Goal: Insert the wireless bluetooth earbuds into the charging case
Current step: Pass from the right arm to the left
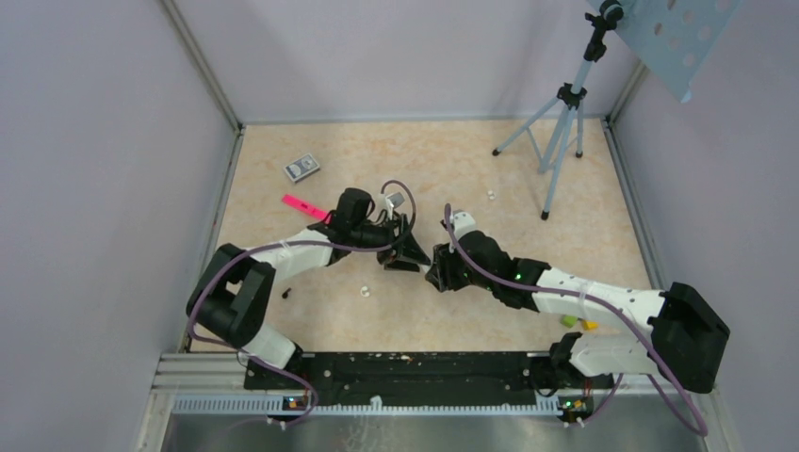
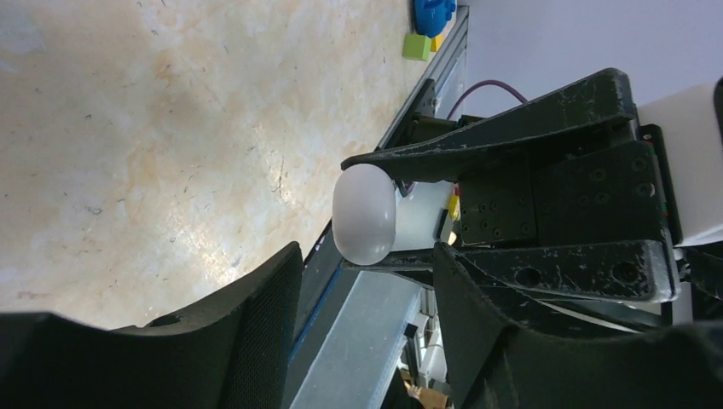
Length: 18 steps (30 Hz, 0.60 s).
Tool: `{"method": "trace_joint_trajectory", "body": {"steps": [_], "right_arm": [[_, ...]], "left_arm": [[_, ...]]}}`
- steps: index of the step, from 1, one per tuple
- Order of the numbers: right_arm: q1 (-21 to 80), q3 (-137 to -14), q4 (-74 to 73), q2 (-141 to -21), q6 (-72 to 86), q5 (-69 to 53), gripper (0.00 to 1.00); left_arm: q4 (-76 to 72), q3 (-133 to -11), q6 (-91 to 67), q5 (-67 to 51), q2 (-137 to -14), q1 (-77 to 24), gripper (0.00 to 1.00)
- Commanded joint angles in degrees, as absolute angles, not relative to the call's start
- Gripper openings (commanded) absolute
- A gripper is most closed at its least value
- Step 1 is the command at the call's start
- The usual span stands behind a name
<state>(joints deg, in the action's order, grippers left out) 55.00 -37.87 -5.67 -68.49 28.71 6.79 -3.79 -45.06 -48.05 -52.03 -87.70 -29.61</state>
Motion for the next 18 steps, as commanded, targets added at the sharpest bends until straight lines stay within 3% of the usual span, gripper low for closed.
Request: {"method": "trace_joint_trajectory", "body": {"steps": [1,7,18], "right_arm": [[55.3,-40.1,-3.5,-68.3,29.2,6.7,0.31],[55.3,-40.8,-3.8,-69.2,28.5,5.9,0.31],[55.4,-39.7,-2.8,-68.9,28.9,6.7,0.33]], "left_arm": [[-7.1,-48.0,-47.6,-54.4,-89.8,-30.7,0.61],[-2.7,-50.3,-45.6,-52.6,-91.6,-31.5,0.6],[-4.0,-50.3,-47.7,-52.7,-93.0,-31.9,0.26]]}}
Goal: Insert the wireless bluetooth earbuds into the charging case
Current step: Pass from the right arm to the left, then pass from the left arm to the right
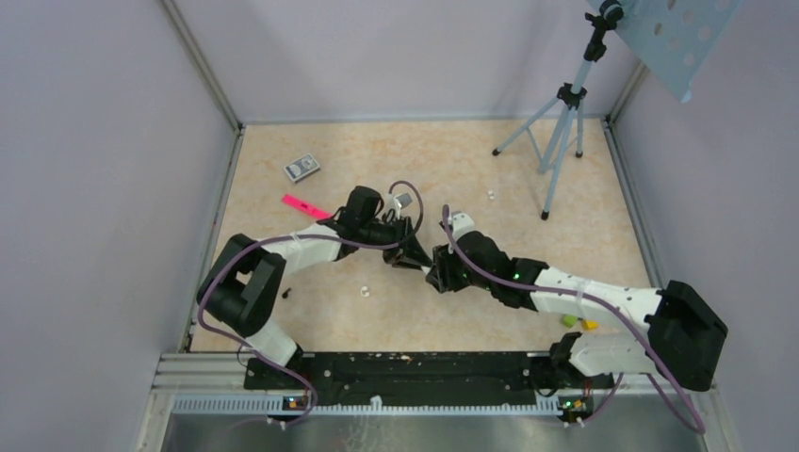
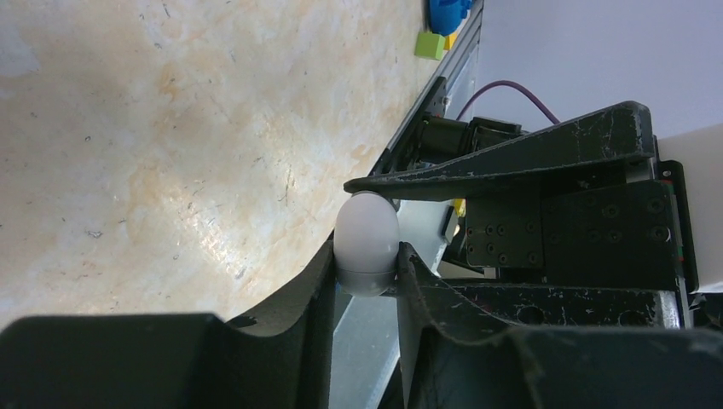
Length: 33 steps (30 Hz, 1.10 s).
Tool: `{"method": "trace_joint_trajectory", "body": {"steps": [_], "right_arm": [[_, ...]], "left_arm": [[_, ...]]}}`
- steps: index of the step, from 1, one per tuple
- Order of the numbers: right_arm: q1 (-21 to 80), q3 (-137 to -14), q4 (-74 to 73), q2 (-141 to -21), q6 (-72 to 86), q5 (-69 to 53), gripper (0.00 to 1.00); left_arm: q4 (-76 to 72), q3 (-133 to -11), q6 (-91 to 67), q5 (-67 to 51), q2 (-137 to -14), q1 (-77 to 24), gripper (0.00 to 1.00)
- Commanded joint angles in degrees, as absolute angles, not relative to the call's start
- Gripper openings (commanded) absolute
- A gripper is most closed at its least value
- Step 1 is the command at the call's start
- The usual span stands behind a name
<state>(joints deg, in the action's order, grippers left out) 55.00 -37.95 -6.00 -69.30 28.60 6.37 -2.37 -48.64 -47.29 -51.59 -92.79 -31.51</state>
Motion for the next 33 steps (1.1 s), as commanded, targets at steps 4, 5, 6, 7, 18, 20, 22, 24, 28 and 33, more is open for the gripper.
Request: {"method": "trace_joint_trajectory", "body": {"steps": [4,5,6,7,18,20,22,24,28,33], "right_arm": [[55.3,-39.5,-3.4,-67.8,29.0,5.7,0.52],[55.3,-39.7,-4.1,-67.2,28.8,4.5,0.64],[55.2,-40.1,-5.3,-66.7,28.6,3.9,0.73],[55.1,-40.5,-6.8,-66.1,28.6,3.6,0.78],[41.3,-37.3,-12.8,-46.0,37.4,-2.9,0.84],[39.7,-36.3,-10.5,-44.1,39.3,-4.2,0.84],[39.4,-36.4,-9.5,-44.7,39.8,-6.9,0.84],[39.4,-36.5,-9.3,-46.4,39.8,-8.5,0.84],[39.4,-35.8,-7.6,-48.2,39.2,-10.8,0.83],[39.4,-36.2,-7.1,-51.0,38.8,-12.4,0.8]], "left_arm": [[-2.9,-51.2,-45.7,-53.2,-93.0,-31.9,0.0],[-2.8,-51.4,-45.1,-53.6,-92.9,-31.7,0.0],[-2.5,-51.8,-44.4,-54.1,-92.9,-31.6,0.0],[-2.1,-52.2,-43.2,-54.2,-92.7,-31.4,0.0],[-0.8,-56.4,-34.7,-62.8,-90.7,-31.1,0.0],[1.7,-57.7,-31.9,-64.4,-90.4,-31.1,0.0],[3.3,-58.7,-29.8,-65.5,-89.9,-31.0,0.0],[3.8,-59.3,-28.5,-66.2,-88.9,-31.1,0.0],[4.4,-60.0,-27.1,-66.5,-87.5,-31.1,0.0],[4.7,-59.9,-26.9,-67.3,-87.5,-31.1,0.0]]}}
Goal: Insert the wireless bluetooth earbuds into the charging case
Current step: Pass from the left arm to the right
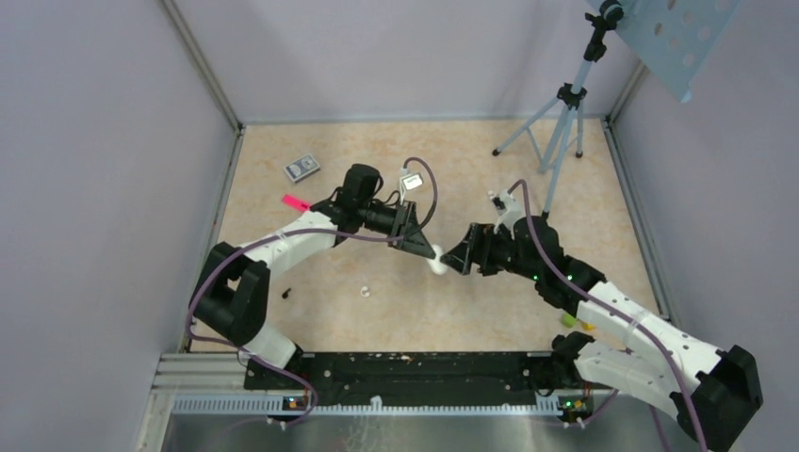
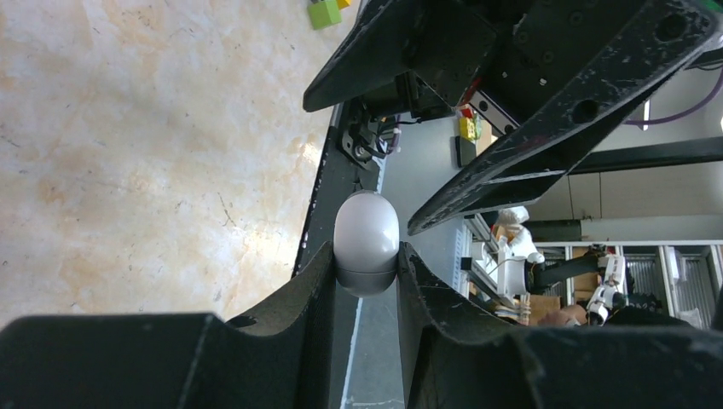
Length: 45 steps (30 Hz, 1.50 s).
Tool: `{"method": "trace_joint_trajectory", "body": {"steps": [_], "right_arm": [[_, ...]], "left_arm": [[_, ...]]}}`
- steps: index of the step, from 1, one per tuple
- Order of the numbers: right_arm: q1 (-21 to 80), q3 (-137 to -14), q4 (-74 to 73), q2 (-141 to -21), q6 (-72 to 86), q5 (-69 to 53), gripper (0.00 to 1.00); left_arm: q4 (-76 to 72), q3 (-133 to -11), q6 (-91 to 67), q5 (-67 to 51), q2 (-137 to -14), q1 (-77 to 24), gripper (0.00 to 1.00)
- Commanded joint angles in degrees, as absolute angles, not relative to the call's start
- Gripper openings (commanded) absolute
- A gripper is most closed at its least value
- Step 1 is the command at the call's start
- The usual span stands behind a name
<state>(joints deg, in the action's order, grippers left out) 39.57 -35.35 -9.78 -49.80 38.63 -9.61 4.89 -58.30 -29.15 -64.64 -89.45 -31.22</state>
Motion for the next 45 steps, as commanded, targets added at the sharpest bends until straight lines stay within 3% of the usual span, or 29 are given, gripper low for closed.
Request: {"method": "trace_joint_trajectory", "body": {"steps": [1,8,13,18,23,31,34,40,45], "right_arm": [[39.4,-36.1,-6.3,-51.3,39.5,-12.8,0.77],[38.8,-30.0,12.9,-53.1,49.9,-23.1,0.56],[38.5,-28.6,14.2,-52.3,50.9,-23.5,0.56],[32.4,-21.3,29.5,-50.8,60.2,-31.7,0.54],[30.4,-20.4,31.6,-51.0,60.6,-37.2,0.55],[30.4,-19.6,42.3,-54.2,62.9,-46.5,0.66],[30.4,-20.1,42.2,-54.7,62.2,-46.5,0.65],[30.4,-21.1,43.5,-56.4,62.1,-47.1,0.51],[30.4,-22.2,41.6,-57.3,60.2,-47.6,0.57]], "left_arm": [[4.2,-59.7,-27.1,-67.5,-87.5,-31.0,0.0],[3.5,-60.0,-27.3,-69.9,-87.2,-31.0,0.0],[3.5,-60.6,-27.7,-71.2,-87.0,-31.0,0.0],[2.9,-61.0,-27.0,-74.0,-86.6,-30.9,0.0],[1.1,-61.1,-27.2,-76.1,-86.8,-30.6,0.0],[-2.0,-61.4,-28.7,-78.4,-86.6,-30.5,0.0],[-2.4,-61.3,-29.3,-78.3,-85.9,-30.5,0.0],[-3.0,-61.3,-30.3,-78.4,-85.5,-30.6,0.0],[-2.0,-61.8,-29.3,-78.6,-84.9,-30.6,0.0]]}}
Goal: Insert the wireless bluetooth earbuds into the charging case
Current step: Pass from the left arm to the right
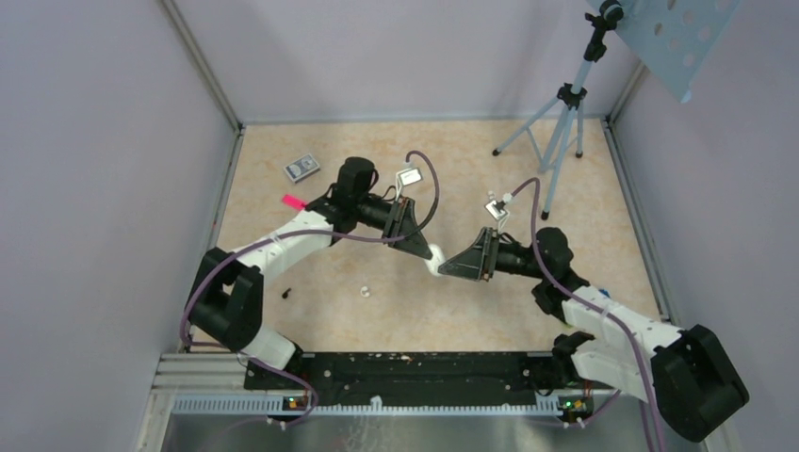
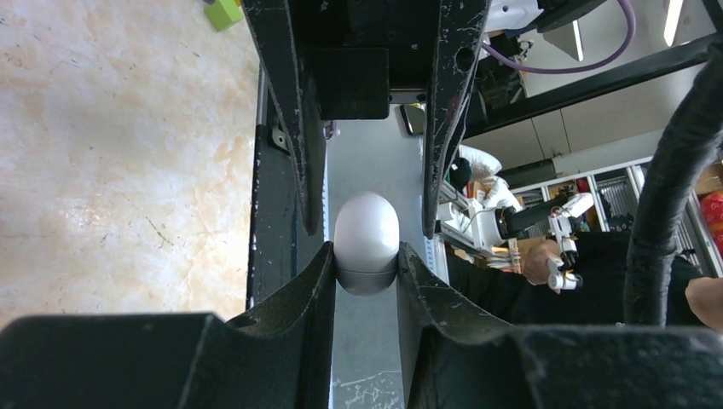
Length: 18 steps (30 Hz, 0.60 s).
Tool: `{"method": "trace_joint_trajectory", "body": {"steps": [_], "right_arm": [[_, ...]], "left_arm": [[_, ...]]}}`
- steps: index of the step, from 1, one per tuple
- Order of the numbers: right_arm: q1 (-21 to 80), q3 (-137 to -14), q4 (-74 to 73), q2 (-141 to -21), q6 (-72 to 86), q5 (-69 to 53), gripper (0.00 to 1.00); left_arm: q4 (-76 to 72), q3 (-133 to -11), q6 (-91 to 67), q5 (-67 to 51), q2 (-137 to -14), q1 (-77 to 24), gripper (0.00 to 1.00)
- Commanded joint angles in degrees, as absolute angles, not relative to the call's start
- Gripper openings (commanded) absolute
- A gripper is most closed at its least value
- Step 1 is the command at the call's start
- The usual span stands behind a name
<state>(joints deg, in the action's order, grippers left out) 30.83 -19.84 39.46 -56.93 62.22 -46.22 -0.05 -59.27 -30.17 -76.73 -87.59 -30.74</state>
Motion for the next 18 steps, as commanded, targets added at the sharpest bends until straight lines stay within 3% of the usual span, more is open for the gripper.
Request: {"method": "trace_joint_trajectory", "body": {"steps": [1,7,10,18], "right_arm": [[30.4,-22.7,40.4,-57.2,59.4,-47.5,0.58],[30.5,-23.1,46.7,-58.9,63.0,-48.0,0.5],[30.5,-22.9,48.4,-58.5,64.7,-47.1,0.51],[30.5,-22.2,51.3,-58.9,66.2,-46.6,0.5]], "left_arm": [[-2.0,-61.8,-29.3,-78.8,-84.7,-30.5,0.0],[1.3,-61.8,-27.1,-78.2,-84.7,-30.6,0.0],[8.9,-64.6,-21.7,-76.5,-84.9,-30.5,0.0],[8.9,-64.5,-22.1,-76.7,-85.0,-30.6,0.0]]}}
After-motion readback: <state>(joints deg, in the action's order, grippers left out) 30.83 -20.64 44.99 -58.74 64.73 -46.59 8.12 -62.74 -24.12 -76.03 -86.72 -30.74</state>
